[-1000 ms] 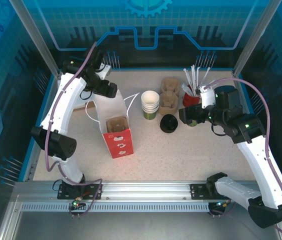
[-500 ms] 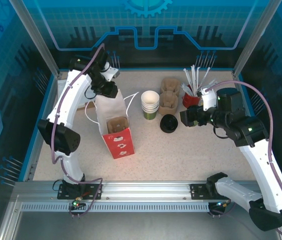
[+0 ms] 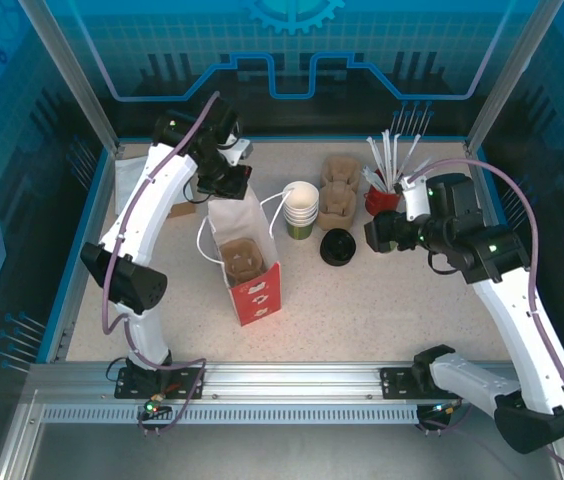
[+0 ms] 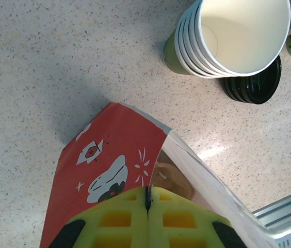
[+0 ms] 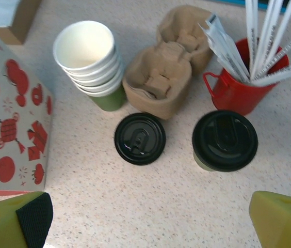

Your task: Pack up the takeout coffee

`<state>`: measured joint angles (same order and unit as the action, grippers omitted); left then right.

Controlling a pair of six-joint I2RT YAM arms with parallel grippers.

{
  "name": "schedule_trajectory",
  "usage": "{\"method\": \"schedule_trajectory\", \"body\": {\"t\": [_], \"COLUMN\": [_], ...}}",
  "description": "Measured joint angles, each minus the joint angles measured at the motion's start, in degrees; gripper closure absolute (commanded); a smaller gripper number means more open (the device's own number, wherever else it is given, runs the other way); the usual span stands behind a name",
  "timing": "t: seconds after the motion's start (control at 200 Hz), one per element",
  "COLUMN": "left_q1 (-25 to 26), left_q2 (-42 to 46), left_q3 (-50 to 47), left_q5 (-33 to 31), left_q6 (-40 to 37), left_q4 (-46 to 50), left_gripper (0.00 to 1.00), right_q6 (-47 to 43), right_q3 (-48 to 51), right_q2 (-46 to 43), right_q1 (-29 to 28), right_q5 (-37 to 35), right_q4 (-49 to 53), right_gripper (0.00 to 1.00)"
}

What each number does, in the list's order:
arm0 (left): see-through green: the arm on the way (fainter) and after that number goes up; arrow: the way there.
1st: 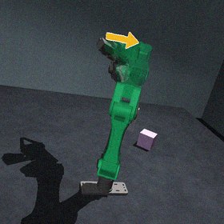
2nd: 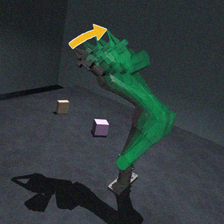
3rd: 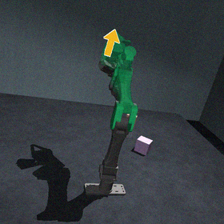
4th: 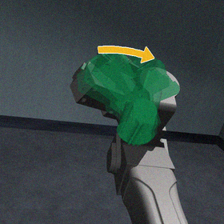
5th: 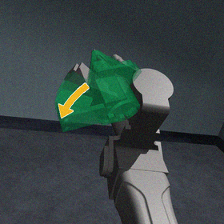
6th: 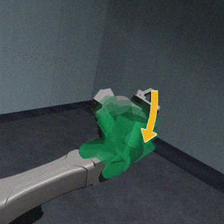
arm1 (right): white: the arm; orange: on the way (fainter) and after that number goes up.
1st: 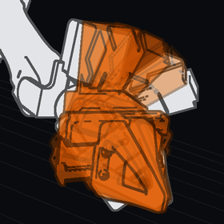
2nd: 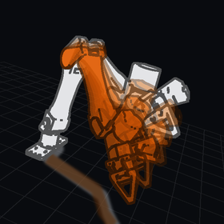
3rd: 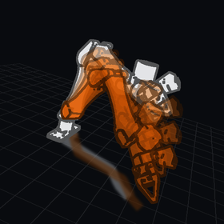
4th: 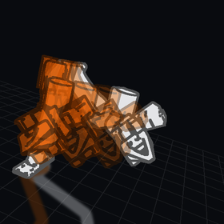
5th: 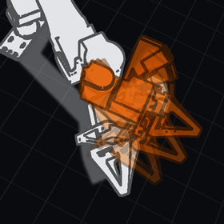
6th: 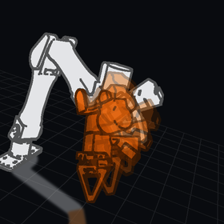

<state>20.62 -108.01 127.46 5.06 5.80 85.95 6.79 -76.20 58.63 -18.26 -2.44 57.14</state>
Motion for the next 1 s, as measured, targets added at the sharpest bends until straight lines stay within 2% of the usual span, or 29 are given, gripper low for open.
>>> {"method": "schedule_trajectory", "body": {"t": [0.25, 0.57, 0.66, 0.71, 0.815, 0.931, 1.001], "left_q1": [-1.90, -3.54, -3.54, -3.54, -3.63, -4.15, -4.98], "left_q2": [-1.92, -9.49, -10.23, -10.25, -10.32, -10.01, -9.03], "left_q3": [5.01, 9.11, 9.16, 9.81, 12.98, 16.55, 16.61], "left_q5": [0.92, 4.42, 4.90, 4.85, 4.66, 4.66, 4.48], "left_q6": [1.64, -3.67, -5.07, -5.51, -5.60, -5.01, -3.98], "left_q4": [0.31, -1.38, -1.38, -1.29, -0.94, -0.94, -0.81], "left_gripper": [1.00, 1.00, 0.80, 0.64, 0.44, 0.28, 0.22], "right_q6": [-0.22, -0.42, -0.55, -0.66, -0.85, -0.83, -0.83], "right_q3": [0.00, 0.00, 0.00, 0.00, -0.20, -1.29, -1.62], "right_q2": [0.59, 0.59, 0.61, 0.66, 1.51, 4.17, 5.97], "right_q1": [1.75, 1.95, 1.99, 2.14, 2.32, 2.60, 2.80], "right_q5": [-1.68, -1.70, -1.73, -1.88, -2.86, -5.38, -6.73], "right_q4": [1.42, 1.49, 1.57, 1.60, 2.45, 4.11, 4.81], "right_gripper": [0.00, 0.00, 0.00, 0.00, 0.00, 0.00, 0.00]}}
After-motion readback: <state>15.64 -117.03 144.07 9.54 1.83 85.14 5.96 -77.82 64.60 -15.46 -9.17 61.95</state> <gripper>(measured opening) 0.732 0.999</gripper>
